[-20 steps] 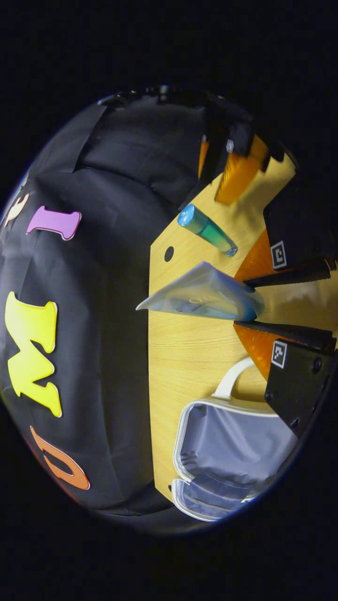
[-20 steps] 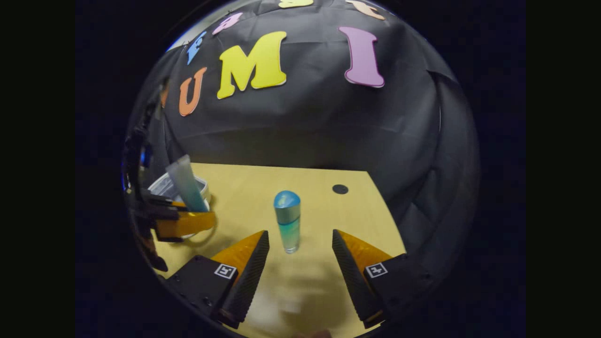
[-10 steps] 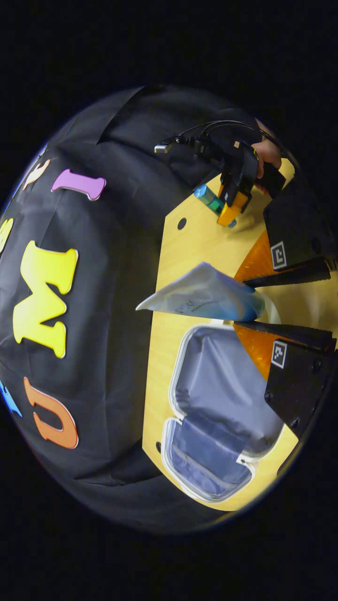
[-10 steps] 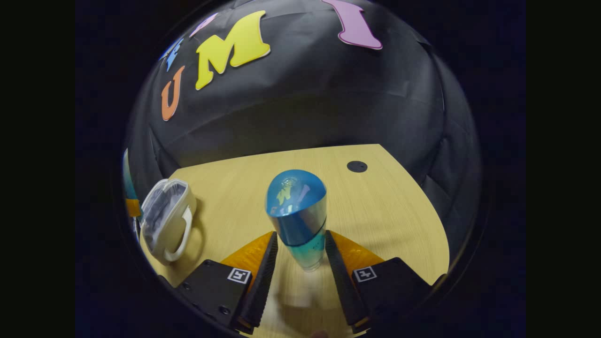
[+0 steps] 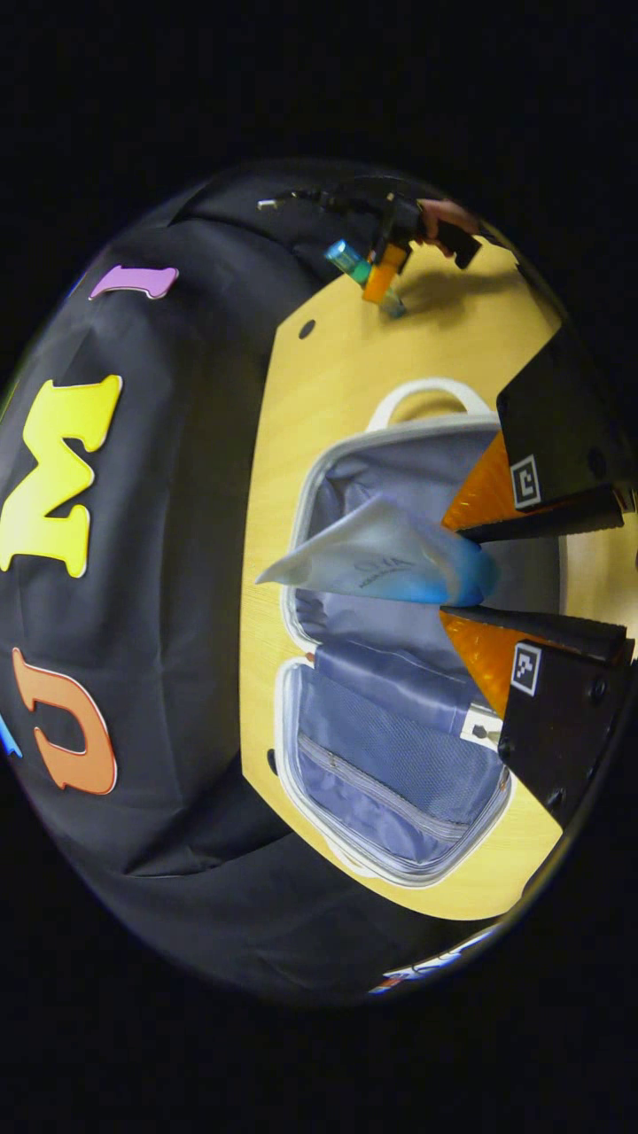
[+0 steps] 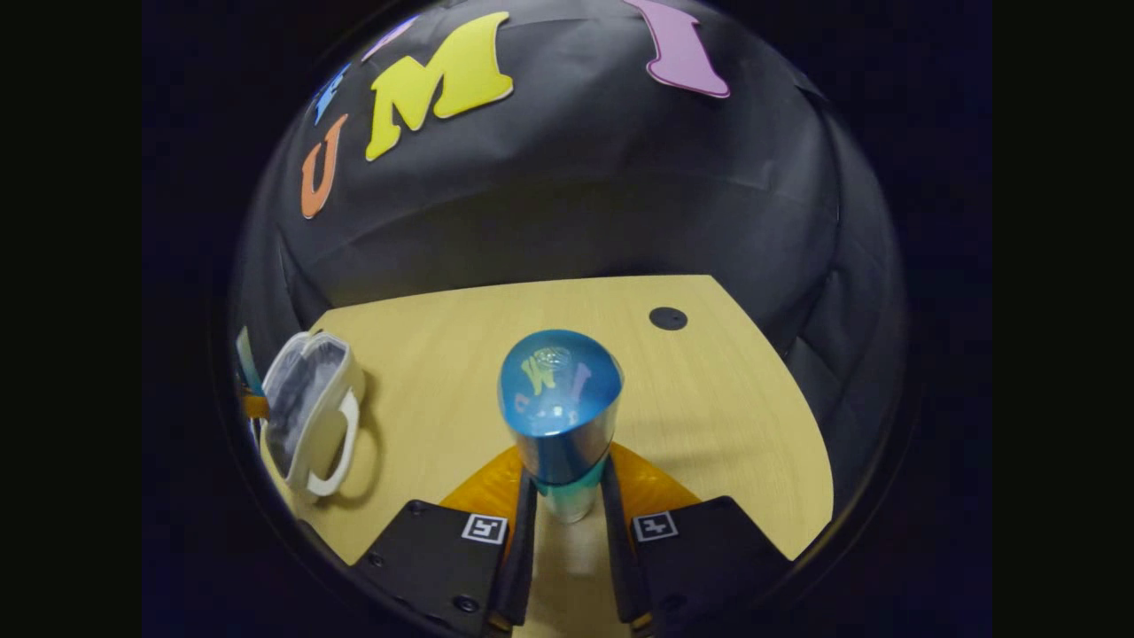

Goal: First open the suitcase, pack the skin care products into it, and then close the suitcase.

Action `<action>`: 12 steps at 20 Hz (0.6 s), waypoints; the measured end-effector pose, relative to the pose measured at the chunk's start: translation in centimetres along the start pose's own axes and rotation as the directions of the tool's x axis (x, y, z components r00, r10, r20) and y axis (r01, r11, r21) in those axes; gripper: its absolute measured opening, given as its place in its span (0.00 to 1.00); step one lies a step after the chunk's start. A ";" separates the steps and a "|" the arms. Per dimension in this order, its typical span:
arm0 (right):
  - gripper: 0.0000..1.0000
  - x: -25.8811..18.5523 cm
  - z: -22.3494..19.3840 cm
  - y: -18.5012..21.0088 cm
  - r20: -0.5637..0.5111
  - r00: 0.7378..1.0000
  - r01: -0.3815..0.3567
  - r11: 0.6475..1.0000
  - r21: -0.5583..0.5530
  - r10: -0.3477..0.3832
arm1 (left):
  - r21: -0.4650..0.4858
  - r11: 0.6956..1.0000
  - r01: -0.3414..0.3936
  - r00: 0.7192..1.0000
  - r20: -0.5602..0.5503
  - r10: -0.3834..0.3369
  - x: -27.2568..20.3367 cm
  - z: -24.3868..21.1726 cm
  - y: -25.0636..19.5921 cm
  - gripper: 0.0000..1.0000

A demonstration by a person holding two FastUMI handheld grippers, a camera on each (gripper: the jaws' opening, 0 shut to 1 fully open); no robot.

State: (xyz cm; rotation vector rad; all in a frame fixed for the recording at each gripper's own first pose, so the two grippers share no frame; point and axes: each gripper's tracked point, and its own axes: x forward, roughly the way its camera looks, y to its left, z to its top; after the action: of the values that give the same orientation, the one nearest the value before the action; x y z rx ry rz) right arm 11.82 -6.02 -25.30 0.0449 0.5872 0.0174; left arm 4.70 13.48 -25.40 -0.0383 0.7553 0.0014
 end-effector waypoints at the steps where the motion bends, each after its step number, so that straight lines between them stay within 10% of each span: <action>1: 0.35 -1.3 0.2 0.3 0.002 1.000 -0.013 1.000 -0.004 0.013 | 0.005 1.000 0.004 1.000 -0.018 -0.004 0.5 -0.5 0.3 0.41; 12: 0.34 -13.4 3.0 10.6 -0.003 0.976 -0.219 0.976 0.011 0.219 | 0.023 1.000 -0.019 0.980 -0.197 0.023 4.8 -4.7 2.0 0.41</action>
State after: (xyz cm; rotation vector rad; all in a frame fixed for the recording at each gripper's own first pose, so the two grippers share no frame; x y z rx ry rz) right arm 2.34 4.03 -14.87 0.1199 0.5846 0.2291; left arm 4.98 15.29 -32.19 -0.0102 0.9544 0.0096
